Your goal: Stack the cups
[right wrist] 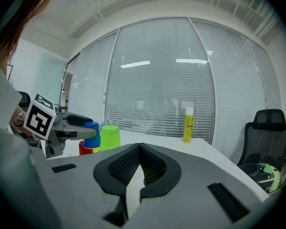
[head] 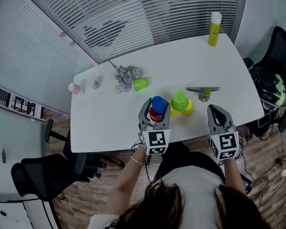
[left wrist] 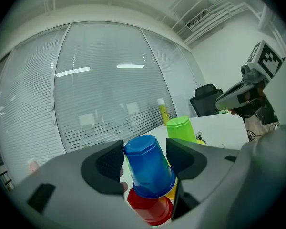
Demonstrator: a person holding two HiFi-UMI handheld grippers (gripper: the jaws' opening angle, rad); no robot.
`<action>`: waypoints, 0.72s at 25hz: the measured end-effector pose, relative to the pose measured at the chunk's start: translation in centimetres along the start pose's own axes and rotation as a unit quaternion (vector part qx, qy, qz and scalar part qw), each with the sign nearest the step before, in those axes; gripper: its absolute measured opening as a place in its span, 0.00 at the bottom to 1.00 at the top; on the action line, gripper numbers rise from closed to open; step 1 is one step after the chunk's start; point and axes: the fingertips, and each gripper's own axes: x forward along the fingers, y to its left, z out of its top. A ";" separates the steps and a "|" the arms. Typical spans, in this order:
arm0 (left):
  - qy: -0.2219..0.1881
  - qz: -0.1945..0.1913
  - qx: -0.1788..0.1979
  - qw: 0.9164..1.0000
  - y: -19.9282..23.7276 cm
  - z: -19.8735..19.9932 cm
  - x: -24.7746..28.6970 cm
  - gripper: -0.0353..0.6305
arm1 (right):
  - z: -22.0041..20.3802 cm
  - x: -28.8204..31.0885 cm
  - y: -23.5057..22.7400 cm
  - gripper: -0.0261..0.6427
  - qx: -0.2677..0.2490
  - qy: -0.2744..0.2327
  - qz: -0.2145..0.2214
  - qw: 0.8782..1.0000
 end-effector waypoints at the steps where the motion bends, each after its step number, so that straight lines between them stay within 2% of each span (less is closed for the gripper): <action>1: -0.002 0.000 -0.001 1.000 0.0 0.1 -0.1 0.48 | 0.0 0.0 0.0 0.08 0.000 0.000 0.001 1.000; 5: -0.014 -0.002 0.001 1.000 0.4 1.9 -0.6 0.48 | 0.1 0.0 0.2 0.08 0.002 -0.003 0.007 1.000; 14: -0.023 0.008 -0.034 0.999 0.8 3.0 -2.8 0.48 | 0.9 0.2 1.4 0.08 0.017 -0.015 0.039 0.999; 18: -0.021 0.020 -0.041 0.999 1.2 3.1 -4.1 0.40 | 1.2 0.4 2.2 0.08 0.027 -0.020 0.051 0.998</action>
